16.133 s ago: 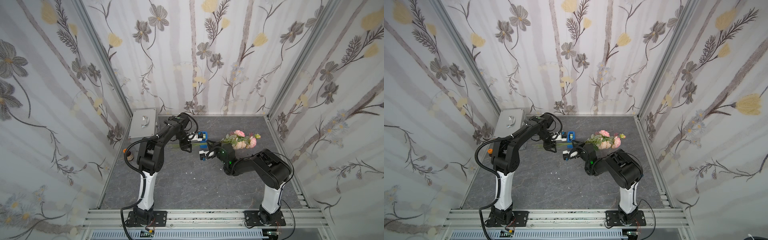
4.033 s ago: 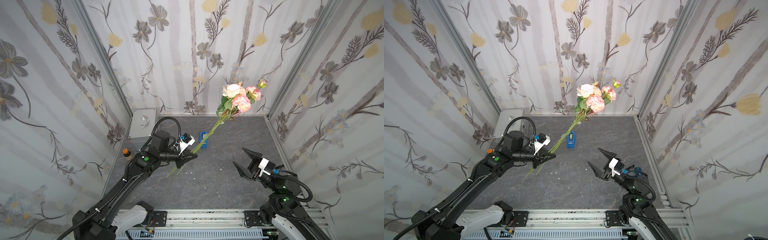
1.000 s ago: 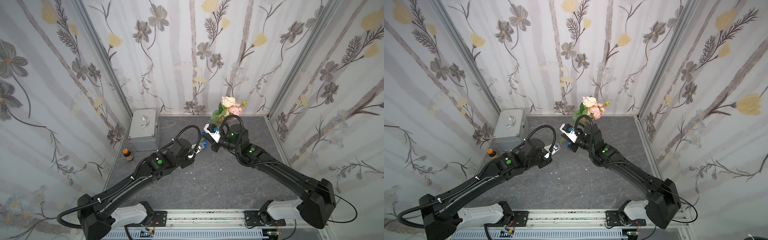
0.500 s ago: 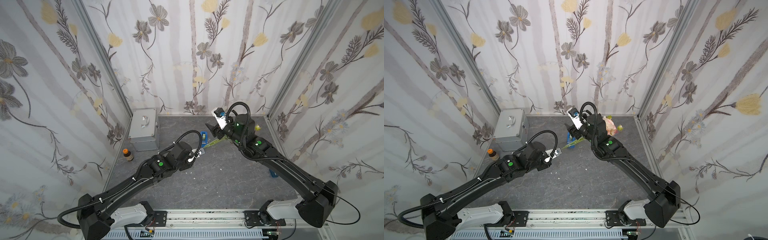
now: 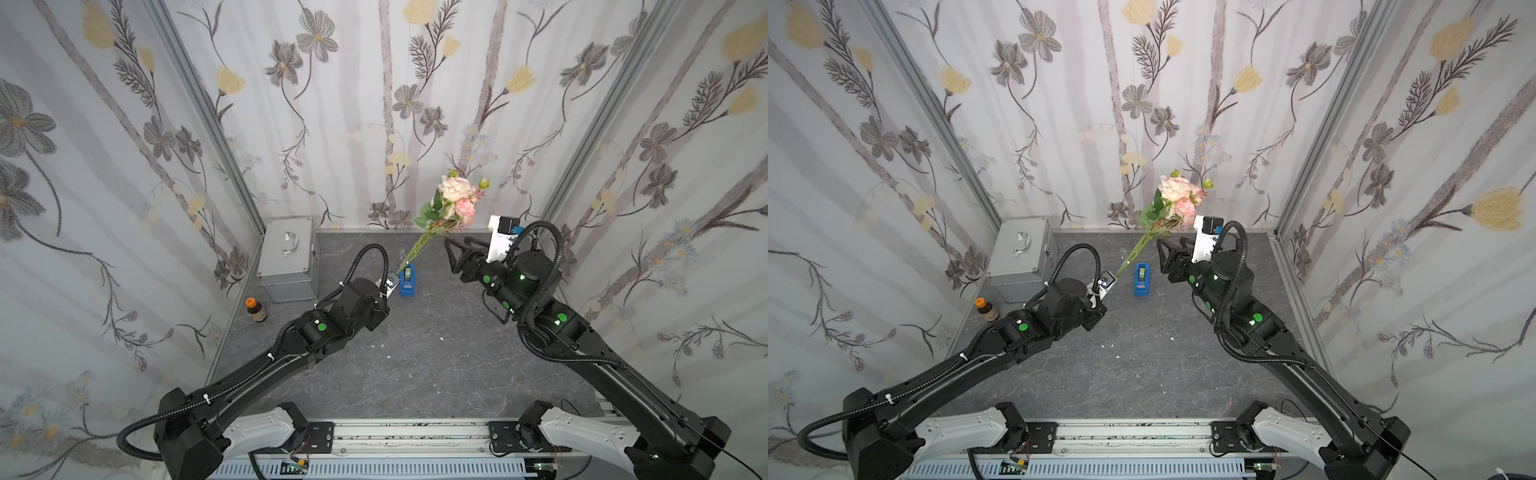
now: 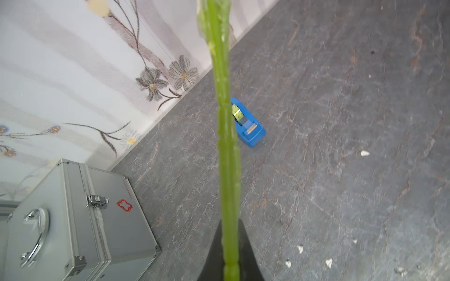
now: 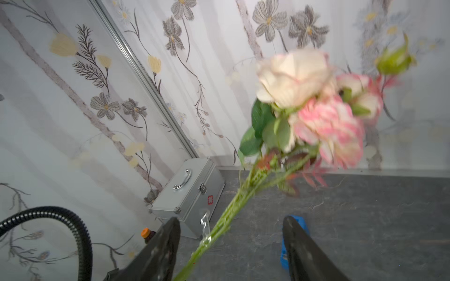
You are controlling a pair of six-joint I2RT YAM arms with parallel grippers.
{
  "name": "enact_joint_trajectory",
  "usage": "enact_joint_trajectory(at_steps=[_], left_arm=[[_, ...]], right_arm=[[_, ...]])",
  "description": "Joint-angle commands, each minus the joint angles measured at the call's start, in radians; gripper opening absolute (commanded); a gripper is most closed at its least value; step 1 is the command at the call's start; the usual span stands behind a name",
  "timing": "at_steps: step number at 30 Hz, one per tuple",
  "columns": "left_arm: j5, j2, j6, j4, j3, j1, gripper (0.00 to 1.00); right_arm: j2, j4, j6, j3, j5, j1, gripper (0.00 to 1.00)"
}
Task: Wrap bouquets with tape
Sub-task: Wrap the tape around the bouquet.
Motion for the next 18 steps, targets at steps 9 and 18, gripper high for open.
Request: enact_joint_trajectory(at_steps=[9, 18], left_arm=[[-0.012, 0.041, -0.170, 0.227, -0.003, -0.001, 0.00], [0.000, 0.017, -0.167, 0.258, -0.029, -0.001, 0.00]], right_arm=[[0.165, 0.375, 0.352, -0.076, -0.041, 0.101, 0.73], [0.346, 0.480, 0.456, 0.038, -0.110, 0.060, 0.61]])
